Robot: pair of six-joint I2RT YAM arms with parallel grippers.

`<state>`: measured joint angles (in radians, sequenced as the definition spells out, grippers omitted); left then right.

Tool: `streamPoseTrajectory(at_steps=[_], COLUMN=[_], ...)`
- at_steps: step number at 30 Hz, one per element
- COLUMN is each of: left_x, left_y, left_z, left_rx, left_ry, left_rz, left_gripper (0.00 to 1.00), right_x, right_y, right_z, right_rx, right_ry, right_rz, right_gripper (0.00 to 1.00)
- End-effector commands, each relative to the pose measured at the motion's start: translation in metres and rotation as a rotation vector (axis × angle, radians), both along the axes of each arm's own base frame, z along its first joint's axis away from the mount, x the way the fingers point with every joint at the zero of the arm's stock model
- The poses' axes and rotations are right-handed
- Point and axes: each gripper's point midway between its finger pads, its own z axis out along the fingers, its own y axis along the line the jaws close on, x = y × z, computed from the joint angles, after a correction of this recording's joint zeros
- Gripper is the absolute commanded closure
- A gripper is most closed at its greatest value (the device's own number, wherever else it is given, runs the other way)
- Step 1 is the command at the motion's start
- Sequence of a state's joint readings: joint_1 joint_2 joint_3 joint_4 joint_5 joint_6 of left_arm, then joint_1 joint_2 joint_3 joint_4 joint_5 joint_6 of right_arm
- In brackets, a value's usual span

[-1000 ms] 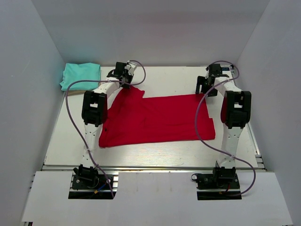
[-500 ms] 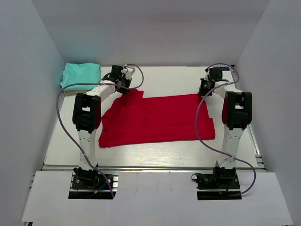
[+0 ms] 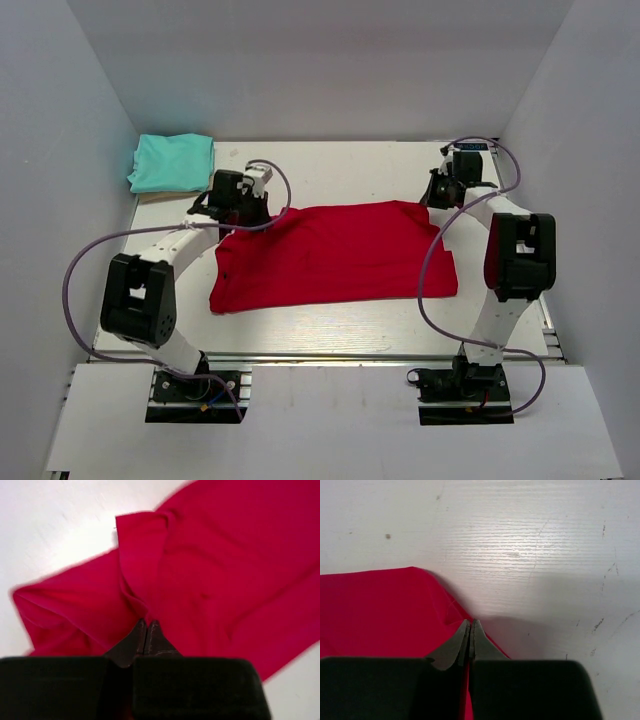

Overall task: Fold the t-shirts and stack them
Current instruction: Grap the side of the flattened tshirt furthest away from the robot with both arms, then fold the other side of the tshirt into a rectangle

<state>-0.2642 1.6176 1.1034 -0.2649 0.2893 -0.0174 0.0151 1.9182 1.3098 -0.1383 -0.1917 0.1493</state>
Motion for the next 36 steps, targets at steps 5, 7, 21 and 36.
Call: streamPoseTrajectory(at_steps=[5, 7, 21, 36], left_x=[-0.067, -0.080, -0.153, -0.167], left_y=[-0.019, -0.016, 0.021, 0.059], left_z=[-0.004, 0.002, -0.009, 0.000], left_rx=[-0.180, -0.194, -0.186, -0.059], left_ry=[0.112, 0.119, 0.235, 0.270], left_rz=[-0.005, 0.008, 0.227, 0.422], left_gripper=[1.00, 1.00, 1.00, 1.00], right_x=[-0.007, -0.014, -0.048, -0.067], right_y=[0.002, -0.003, -0.014, -0.024], right_z=[0.030, 0.032, 0.029, 0.037], right_rx=[0.018, -0.006, -0.069, -0.113], right_ry=[-0.098, -0.082, -0.014, 0.005], right_rz=[0.014, -0.005, -0.025, -0.059], right_gripper=[1.00, 1.00, 1.00, 1.00])
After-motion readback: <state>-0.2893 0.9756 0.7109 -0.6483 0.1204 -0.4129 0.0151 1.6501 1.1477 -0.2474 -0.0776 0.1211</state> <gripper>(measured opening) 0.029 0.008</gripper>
